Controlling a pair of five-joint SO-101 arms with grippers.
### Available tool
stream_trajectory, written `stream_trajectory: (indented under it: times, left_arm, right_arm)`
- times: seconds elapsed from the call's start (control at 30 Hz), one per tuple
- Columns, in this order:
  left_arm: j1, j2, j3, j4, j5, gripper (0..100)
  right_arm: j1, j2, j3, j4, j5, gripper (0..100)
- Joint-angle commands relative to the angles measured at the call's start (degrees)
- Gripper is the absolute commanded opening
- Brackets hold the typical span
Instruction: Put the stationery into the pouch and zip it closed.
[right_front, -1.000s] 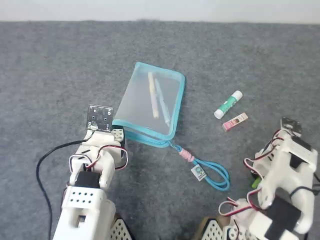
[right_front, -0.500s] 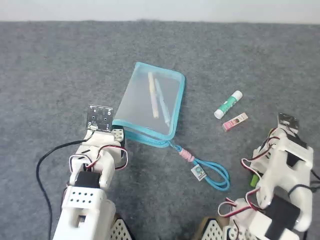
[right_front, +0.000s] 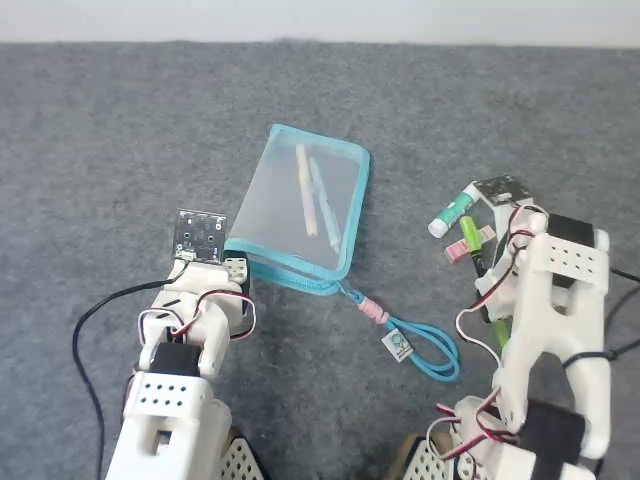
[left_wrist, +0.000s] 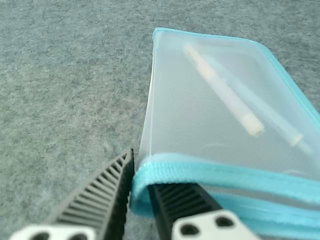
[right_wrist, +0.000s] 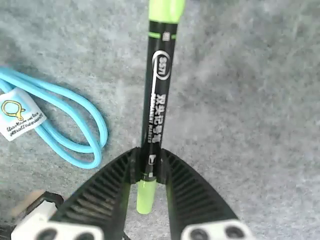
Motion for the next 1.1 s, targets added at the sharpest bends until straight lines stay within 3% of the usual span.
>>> stream_trajectory:
  times: [0.0,0.07,0.27,0.43,0.67,0.83,0.97,1.07]
  left_arm:
    - [-0.4,-1.2,-0.7,-0.7,1.0,1]
    - [-0.6,-1.2,-0.6,-0.6,1.0,1]
    - [-0.8,-1.2,-0.5,-0.6,1.0,1]
    - [-0.4,-1.2,-0.5,-0.6,1.0,1]
    - [-0.4,-1.2,-0.4,-0.6,1.0,1]
    - [-0.4,-1.2,-0.4,-0.6,1.0,1]
    - [-0.3,-1.2,-0.4,-0.8,1.0,1]
    - [-0.3,-1.2,-0.4,-0.7,1.0,1]
  right_arm:
    - [-0.3,-2.1,-1.5,-0.1,2.1,1.0]
    - [1.9,-2.1,-0.9,-0.2,4.2,2.4]
    - [14.7,-2.1,-0.9,-2.9,10.8,20.7]
    - [18.4,-2.1,-0.9,-2.9,16.5,22.3]
    - [16.1,-2.5,0.9,-2.7,16.2,22.2]
    - [11.7,-3.4,10.9,-4.2,15.7,22.1]
    - [10.6,-11.6,20.7,-12.1,8.6,22.0]
    - [8.5,-16.9,24.5,-12.2,6.9,22.0]
